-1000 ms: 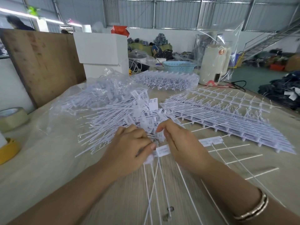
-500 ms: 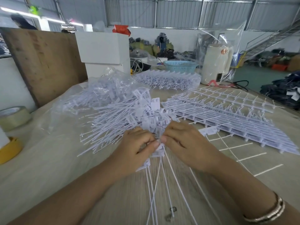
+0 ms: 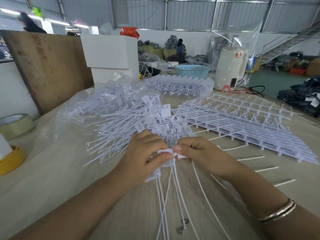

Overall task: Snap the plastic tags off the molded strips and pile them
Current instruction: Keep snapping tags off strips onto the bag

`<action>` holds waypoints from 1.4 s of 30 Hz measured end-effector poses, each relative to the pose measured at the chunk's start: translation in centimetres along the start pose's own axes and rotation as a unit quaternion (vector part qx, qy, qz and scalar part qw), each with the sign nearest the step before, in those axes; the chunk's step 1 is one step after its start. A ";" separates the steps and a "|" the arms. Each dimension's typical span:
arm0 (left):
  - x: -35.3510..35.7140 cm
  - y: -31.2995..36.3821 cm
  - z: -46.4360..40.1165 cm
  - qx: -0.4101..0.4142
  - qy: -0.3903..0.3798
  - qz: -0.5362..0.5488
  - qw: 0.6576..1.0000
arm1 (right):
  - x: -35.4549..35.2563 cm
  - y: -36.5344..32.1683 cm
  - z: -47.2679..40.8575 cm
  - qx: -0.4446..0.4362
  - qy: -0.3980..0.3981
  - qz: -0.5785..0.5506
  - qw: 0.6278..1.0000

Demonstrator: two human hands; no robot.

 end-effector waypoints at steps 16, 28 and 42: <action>-1.3 0.3 0.2 -0.017 0.051 0.028 0.998 | -1.1 0.8 0.1 -0.033 0.092 0.046 0.994; -0.8 -1.4 0.3 -0.065 -0.049 -0.127 0.989 | 0.5 1.1 0.0 -0.070 0.107 0.249 0.960; 0.4 0.4 0.7 -0.028 -0.092 -0.081 0.992 | 1.4 0.6 -0.5 -0.077 0.054 0.293 0.952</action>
Point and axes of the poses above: each hand's wrist, its own z-axis away from the middle knuckle, its own x-axis out of the palm, y = z × x, the point moved 1 cm from there along -z, towards the middle knuckle, and after that the axes turned 9 degrees about -x, right-handed, at the moved point
